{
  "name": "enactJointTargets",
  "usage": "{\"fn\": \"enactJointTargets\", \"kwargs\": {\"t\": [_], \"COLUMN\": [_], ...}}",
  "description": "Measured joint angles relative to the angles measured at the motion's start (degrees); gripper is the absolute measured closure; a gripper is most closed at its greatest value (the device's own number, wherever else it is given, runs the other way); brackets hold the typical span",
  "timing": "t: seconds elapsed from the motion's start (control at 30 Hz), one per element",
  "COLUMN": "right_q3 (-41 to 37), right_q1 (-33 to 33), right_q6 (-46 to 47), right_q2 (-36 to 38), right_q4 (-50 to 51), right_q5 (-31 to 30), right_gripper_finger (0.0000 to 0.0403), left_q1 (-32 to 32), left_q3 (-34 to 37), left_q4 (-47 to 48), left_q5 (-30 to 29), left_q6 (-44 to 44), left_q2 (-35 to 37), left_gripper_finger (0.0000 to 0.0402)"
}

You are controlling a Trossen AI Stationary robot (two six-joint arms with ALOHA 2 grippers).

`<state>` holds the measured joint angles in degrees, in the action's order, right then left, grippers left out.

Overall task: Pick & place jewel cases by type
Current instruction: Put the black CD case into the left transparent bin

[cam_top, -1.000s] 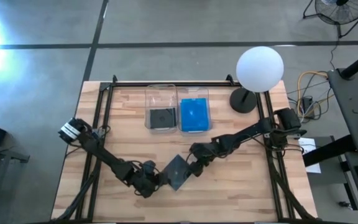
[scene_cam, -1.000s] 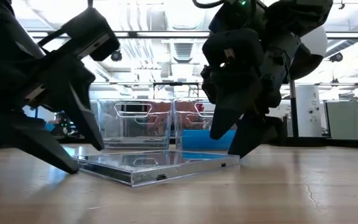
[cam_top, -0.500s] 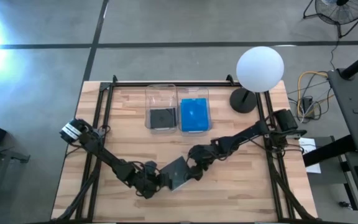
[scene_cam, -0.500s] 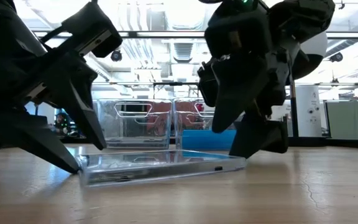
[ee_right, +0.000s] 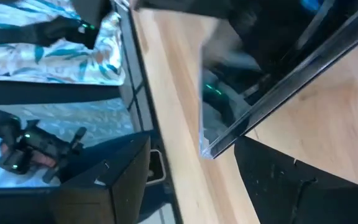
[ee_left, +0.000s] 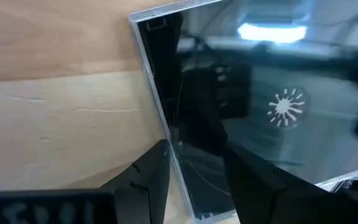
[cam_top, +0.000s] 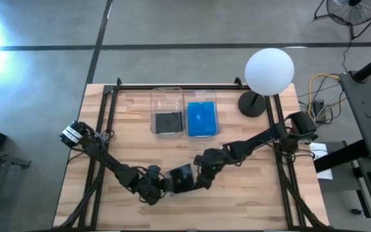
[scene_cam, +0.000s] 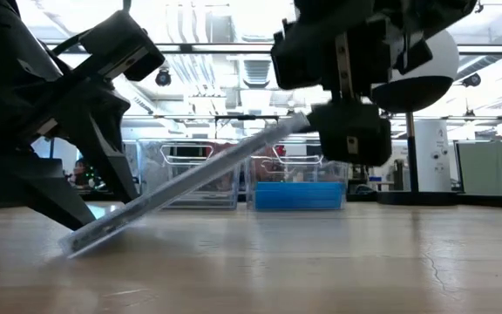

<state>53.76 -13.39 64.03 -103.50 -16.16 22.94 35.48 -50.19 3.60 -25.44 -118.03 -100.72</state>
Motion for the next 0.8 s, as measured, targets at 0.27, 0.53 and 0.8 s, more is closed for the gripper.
{"fn": "enactJointTargets", "kwargs": {"t": [0.27, 0.53, 0.8], "right_q3": [0.11, 0.11, 0.29], "right_q1": [-0.47, -0.47, -0.11], "right_q6": [0.36, -3.82, -11.09], "right_q2": [1.11, 1.58, 3.36], "right_q4": [0.08, -3.52, -6.18], "right_q5": [-2.04, -2.79, -1.82], "right_gripper_finger": [0.0175, 0.0175, 0.0174], "left_q1": [-0.13, -0.13, -0.28], "left_q3": [-0.02, -0.06, -0.20], "left_q4": [0.13, 0.50, 0.23], "left_q5": [-0.12, -0.13, 1.65], "left_q6": [2.41, 4.64, 9.75], "left_q2": [0.04, 0.17, 0.41], "left_gripper_finger": [0.0277, 0.0277, 0.0278]}}
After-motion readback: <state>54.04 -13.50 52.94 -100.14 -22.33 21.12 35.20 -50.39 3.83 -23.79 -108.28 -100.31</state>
